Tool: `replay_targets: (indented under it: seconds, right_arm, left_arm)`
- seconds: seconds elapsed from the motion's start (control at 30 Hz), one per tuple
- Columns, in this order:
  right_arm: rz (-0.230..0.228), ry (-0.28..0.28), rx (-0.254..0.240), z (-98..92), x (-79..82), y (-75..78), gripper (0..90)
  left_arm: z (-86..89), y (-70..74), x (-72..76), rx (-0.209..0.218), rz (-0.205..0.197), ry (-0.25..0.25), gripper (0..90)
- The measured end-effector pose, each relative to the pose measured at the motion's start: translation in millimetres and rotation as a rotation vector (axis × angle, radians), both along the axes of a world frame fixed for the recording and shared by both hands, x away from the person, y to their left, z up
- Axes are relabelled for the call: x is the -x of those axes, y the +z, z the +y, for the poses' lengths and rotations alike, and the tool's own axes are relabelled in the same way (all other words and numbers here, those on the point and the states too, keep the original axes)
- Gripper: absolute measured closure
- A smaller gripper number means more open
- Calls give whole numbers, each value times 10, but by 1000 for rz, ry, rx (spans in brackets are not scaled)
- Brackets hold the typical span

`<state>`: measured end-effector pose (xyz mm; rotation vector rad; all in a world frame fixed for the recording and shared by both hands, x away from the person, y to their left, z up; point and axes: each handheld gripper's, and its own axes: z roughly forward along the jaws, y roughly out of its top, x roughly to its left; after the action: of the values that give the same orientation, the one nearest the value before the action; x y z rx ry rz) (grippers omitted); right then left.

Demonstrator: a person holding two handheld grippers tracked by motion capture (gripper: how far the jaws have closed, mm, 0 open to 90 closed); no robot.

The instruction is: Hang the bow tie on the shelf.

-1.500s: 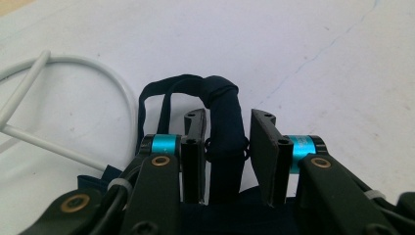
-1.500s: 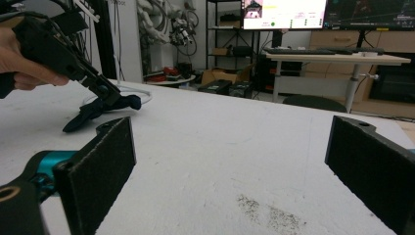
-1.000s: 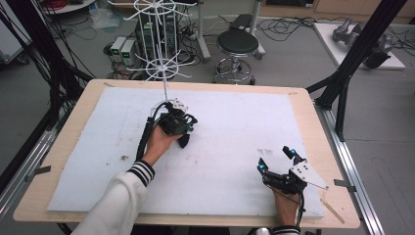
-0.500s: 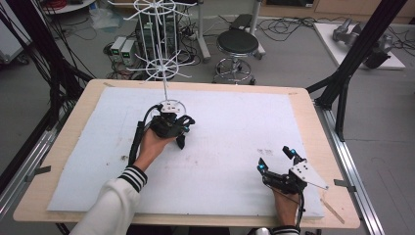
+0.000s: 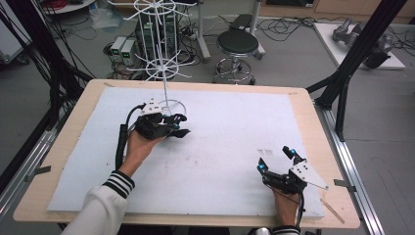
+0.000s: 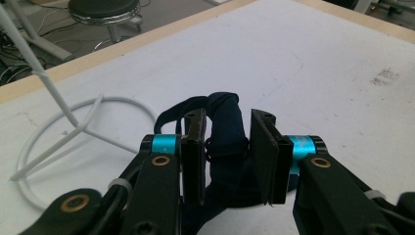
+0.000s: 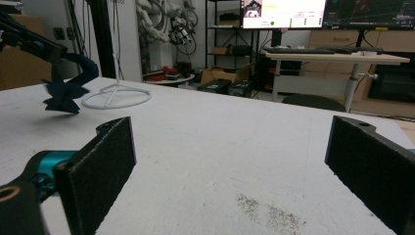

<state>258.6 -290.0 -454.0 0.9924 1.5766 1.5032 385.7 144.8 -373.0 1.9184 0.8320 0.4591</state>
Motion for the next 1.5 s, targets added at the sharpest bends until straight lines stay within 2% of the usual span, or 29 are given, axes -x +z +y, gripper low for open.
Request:
replay_targets:
  seconds: [0.6,1.23,1.5]
  right_arm:
    - [7,-2,-3,5,6,0,37]
    - [8,-3,-3,8,7,1,37]
    - [7,-5,-1,7,4,1,37]
  left_arm:
    - [260,142,94,66,-47,37,677]
    - [721,399,205,164,-96,100,677]
    - [887,524,232,178,-124,129,677]
